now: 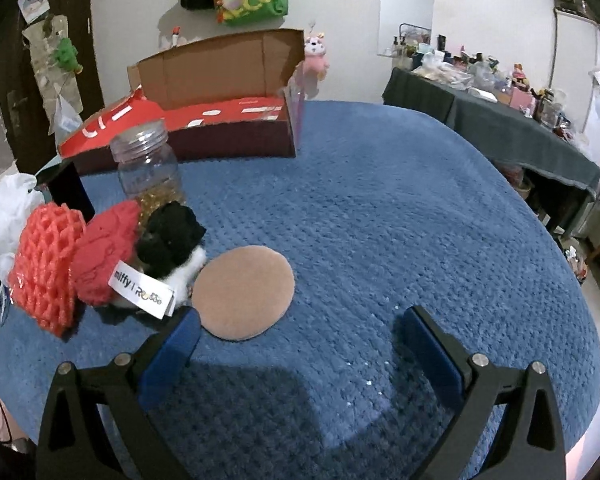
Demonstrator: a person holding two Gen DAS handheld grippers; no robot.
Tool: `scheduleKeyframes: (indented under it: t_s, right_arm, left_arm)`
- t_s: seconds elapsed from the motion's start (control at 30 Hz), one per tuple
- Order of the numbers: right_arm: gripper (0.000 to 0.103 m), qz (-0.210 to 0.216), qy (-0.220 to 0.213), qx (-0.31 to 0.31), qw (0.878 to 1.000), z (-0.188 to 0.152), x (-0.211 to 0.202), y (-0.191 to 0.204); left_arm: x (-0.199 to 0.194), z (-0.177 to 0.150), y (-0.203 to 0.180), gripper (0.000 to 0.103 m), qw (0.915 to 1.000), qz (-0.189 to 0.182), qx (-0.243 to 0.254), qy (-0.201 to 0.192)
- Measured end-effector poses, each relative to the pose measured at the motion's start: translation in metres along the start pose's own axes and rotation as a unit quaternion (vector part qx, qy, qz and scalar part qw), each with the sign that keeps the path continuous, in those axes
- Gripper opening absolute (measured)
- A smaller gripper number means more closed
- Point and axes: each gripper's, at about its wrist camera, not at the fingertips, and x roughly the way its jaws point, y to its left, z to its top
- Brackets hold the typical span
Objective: Organize soft objects
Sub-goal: 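Grasp the white tissue with the left tool while the right tool grasps the tan sponge puff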
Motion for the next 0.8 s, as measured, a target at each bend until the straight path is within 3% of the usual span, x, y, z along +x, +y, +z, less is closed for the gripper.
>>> scheduleKeyframes:
  t_s: [0.17,0.47,0.53,0.67,0.73,0.77,0.8]
  right_arm:
    - [0.103,-0.008,0.007,-0.02,1.0,0.006,0.005,0.007]
    - [0.101,-0.024,-0.003,-0.044,0.999,0.011,0.005,0.016]
    - [0.096,-0.02,-0.005,-0.048,0.999,0.014,0.005,0.019]
    - [0.082,-0.004,-0.008,-0.05,0.999,0.017,0.006,0.021]
    - [0.072,0.009,-0.009,-0.053,0.999,0.018,0.007,0.023]
    - [0.061,0.015,-0.009,-0.054,0.998,0.018,0.007,0.024]
    - [0.054,0.023,-0.01,-0.056,0.998,0.017,0.007,0.025]
  left_arm:
    - [0.012,0.003,0.002,0.103,0.9992,0.025,0.021,0.025]
    - [0.011,0.005,-0.007,0.1,0.9976,0.03,0.057,0.027]
    - [0.012,0.005,-0.012,0.083,0.9979,0.014,0.058,0.025]
    - [0.012,0.006,-0.016,0.063,0.9983,-0.021,0.049,0.024]
    - [0.012,0.005,-0.017,0.051,0.9983,-0.032,0.044,0.022]
    - [0.012,0.006,-0.016,0.045,0.9982,-0.035,0.045,0.018]
    - [0.01,0.006,-0.017,0.034,0.998,-0.042,0.044,0.015]
